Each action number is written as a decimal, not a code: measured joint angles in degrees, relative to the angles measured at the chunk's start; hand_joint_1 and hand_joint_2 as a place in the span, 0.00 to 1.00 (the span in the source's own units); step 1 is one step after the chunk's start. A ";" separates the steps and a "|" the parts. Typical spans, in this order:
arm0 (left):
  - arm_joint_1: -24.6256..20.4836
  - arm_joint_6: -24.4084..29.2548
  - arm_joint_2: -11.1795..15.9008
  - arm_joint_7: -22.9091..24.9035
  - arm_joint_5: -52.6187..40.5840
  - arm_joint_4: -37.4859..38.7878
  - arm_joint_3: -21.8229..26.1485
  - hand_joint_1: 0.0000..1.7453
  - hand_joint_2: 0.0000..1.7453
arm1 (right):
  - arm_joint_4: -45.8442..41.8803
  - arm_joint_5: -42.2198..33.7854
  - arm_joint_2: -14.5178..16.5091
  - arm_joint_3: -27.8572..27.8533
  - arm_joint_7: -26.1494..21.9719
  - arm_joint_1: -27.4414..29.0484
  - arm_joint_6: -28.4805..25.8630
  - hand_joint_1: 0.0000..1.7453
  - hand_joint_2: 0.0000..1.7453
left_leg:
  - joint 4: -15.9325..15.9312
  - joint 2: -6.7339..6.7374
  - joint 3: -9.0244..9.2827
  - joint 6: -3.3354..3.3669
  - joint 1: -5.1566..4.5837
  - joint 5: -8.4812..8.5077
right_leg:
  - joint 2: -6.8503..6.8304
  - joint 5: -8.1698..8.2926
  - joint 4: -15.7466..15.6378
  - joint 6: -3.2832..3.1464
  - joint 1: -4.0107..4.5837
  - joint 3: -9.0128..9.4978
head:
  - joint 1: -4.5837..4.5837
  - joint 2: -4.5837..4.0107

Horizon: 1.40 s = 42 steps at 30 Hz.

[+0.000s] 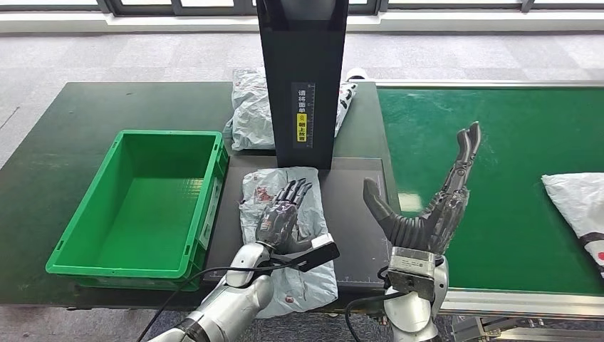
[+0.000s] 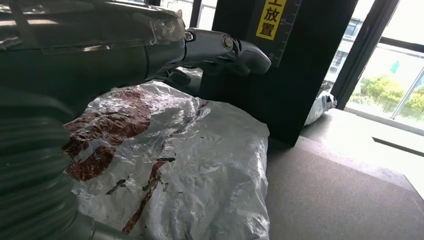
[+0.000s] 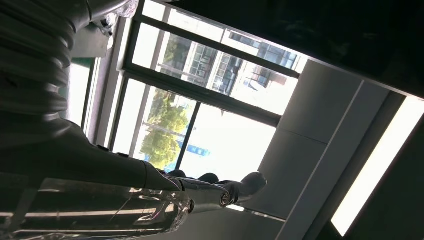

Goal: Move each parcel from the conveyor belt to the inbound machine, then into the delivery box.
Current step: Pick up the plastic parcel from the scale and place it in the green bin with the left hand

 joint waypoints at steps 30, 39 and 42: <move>-3.64 -12.67 -0.07 6.37 -10.16 6.52 -0.15 1.00 1.00 | 0.28 -1.89 0.00 0.00 0.00 -0.07 0.01 0.00 1.00 | 0.00 -0.04 0.17 0.02 0.00 0.00 | -0.06 0.00 0.00 0.01 0.01 0.22 | 0.00 0.01; -3.80 -10.49 -0.07 7.57 -12.75 6.86 -0.15 1.00 1.00 | 0.28 -1.85 0.00 -0.01 0.00 -0.05 0.01 0.00 1.00 | 0.00 -0.04 0.17 0.02 0.00 0.00 | -0.06 0.00 0.00 0.01 0.01 0.21 | 0.01 0.01; -3.07 0.94 -0.05 8.39 -15.76 5.79 -0.05 1.00 1.00 | 0.11 -1.30 -0.03 -0.02 0.00 0.04 0.01 0.00 1.00 | 0.00 -0.02 0.13 0.02 0.00 0.01 | -0.05 0.01 0.00 0.00 0.00 0.13 | 0.01 0.01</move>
